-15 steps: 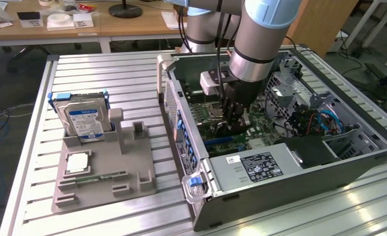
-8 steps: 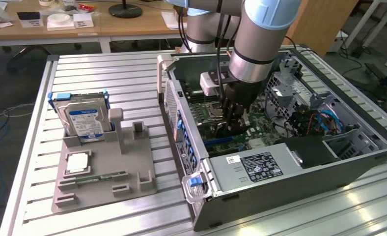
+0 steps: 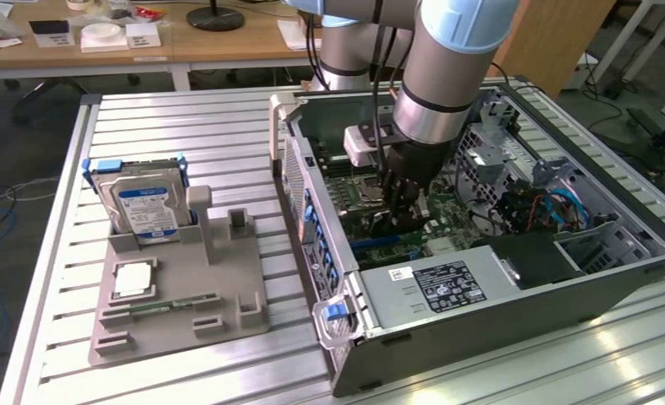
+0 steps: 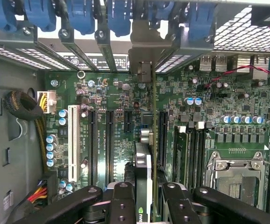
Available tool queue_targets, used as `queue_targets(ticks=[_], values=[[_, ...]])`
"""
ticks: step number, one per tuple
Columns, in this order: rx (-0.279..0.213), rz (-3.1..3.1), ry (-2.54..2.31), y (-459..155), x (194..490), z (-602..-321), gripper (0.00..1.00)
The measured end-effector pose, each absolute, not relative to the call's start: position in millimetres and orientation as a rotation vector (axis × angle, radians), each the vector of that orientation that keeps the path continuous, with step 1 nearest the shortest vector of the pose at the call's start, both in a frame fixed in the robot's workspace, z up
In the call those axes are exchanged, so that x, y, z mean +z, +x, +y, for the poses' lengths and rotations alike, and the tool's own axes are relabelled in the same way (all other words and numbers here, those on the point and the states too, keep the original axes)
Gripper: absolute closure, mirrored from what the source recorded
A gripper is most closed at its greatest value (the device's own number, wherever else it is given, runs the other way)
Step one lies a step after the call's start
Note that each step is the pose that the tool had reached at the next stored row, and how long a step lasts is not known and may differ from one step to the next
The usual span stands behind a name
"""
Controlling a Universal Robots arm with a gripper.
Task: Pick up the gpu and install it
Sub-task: 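Insert the gpu into the slot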
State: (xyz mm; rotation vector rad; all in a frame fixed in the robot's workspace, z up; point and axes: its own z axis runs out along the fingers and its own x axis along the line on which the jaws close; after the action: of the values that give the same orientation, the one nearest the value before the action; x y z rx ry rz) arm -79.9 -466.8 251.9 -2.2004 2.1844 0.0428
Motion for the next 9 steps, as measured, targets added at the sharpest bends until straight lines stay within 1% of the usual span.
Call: queue_targets(ticks=[9], values=[[0.043,2.185,-2.201,-79.9,248.2,-467.5,0.73]])
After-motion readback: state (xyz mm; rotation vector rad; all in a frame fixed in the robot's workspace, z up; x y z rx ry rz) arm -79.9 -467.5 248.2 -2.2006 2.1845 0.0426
